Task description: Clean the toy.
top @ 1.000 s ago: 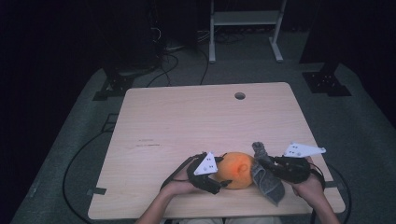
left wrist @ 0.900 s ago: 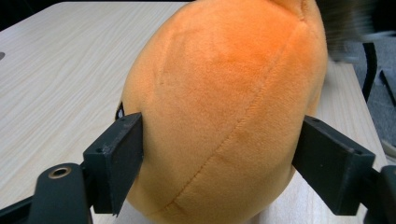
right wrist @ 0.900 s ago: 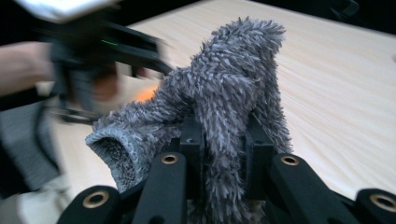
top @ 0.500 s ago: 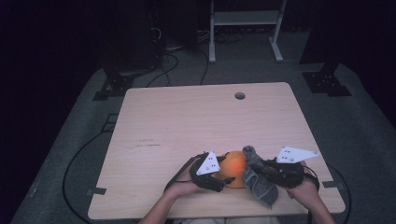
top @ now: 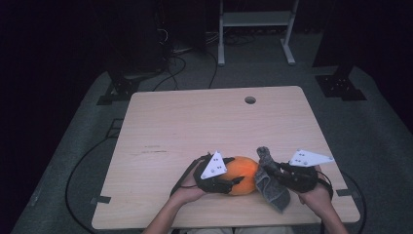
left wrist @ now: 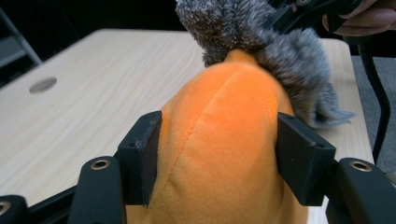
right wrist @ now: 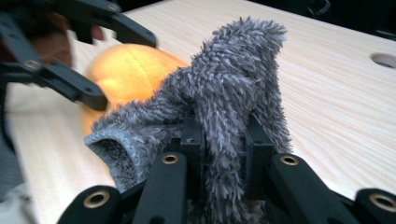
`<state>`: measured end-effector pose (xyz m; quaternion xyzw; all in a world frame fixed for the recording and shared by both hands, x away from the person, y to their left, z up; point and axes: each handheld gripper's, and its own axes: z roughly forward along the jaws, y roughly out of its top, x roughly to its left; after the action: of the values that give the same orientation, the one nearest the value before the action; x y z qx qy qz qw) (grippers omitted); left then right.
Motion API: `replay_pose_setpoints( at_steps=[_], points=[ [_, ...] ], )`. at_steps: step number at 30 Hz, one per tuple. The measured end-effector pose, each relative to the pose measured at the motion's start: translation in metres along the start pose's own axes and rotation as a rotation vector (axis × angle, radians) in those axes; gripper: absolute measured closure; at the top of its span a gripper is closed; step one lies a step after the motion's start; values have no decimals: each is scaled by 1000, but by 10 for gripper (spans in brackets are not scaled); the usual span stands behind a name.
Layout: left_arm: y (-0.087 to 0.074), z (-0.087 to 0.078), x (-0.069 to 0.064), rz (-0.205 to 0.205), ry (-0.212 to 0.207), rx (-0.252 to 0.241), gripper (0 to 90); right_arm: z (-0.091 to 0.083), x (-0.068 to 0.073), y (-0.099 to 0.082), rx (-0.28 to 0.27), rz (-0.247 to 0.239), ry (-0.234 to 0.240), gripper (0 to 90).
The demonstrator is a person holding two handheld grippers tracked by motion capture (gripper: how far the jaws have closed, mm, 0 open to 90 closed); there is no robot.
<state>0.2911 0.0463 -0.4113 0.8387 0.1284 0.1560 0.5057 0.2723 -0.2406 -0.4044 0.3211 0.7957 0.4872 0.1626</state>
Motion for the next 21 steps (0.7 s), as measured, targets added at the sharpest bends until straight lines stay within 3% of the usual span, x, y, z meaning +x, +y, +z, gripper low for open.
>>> replay_pose_setpoints(
  at_steps=[4,7,9,11,15,19,21],
  points=[
    [0,0,0,-5,-1,6,373,-8,8,11,-49,-19,-20,739],
    [0,5,-4,1,-14,19,352,-8,17,17,-58,-46,5,739],
    [-1,5,-3,5,-42,21,329,6,23,14,8,-87,-4,738],
    [-3,2,1,0,-52,2,256,13,21,7,33,-75,6,738],
    [-9,1,12,-63,-58,19,109,10,18,3,43,-74,6,738],
    [-17,3,17,-85,-106,42,112,9,9,-4,52,-55,11,737],
    [-19,4,15,-79,-103,27,183,9,1,-8,53,-21,15,737]
  ],
)
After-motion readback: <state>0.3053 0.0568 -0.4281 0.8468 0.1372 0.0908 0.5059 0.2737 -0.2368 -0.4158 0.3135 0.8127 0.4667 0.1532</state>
